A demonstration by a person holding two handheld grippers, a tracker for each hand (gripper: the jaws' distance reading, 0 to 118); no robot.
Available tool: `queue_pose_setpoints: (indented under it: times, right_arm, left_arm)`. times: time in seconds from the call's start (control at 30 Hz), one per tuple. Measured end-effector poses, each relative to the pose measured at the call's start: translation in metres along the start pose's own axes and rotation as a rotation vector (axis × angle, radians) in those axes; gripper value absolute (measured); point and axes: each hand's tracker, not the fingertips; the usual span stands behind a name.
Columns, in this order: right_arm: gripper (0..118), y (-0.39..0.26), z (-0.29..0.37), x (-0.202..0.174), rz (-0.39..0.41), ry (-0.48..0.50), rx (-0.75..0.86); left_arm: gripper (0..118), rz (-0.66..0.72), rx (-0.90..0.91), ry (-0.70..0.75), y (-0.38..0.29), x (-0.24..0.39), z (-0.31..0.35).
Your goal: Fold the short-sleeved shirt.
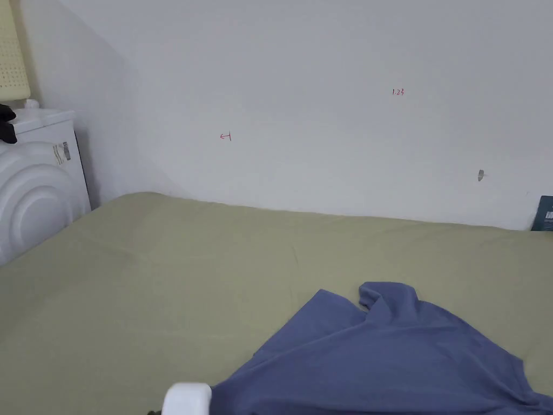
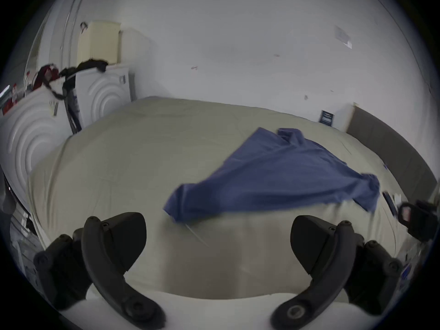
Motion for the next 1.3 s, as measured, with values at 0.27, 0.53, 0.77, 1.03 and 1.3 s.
queue_pose_setpoints:
  times: [0.27, 0.53, 0.77, 1.03, 1.3]
  right_arm:
    - [1, 0.015, -0.019, 0.021, 0.006, -0.010, -0.014]
    - [1, 0.074, -0.084, 0.054, 0.026, -0.022, -0.059]
    - [44, 0.222, -0.262, 0.108, 0.096, 0.120, -0.160]
    - [100, 0.248, -0.448, 0.141, 0.292, 0.128, -0.514]
    - [70, 0.206, -0.505, 0.143, 0.350, 0.280, -0.637]
  left_arm:
    - [98, -0.039, -0.226, 0.040, 0.010, -0.038, -0.111]
    - [8, -0.158, -0.194, -0.018, 0.011, -0.012, -0.110]
    - [8, -0.084, -0.213, -0.029, 0.016, -0.024, -0.116]
    - [8, -0.100, -0.227, -0.011, 0.009, -0.021, -0.122]
    - [8, -0.128, -0.234, -0.003, 0.006, -0.020, -0.128]
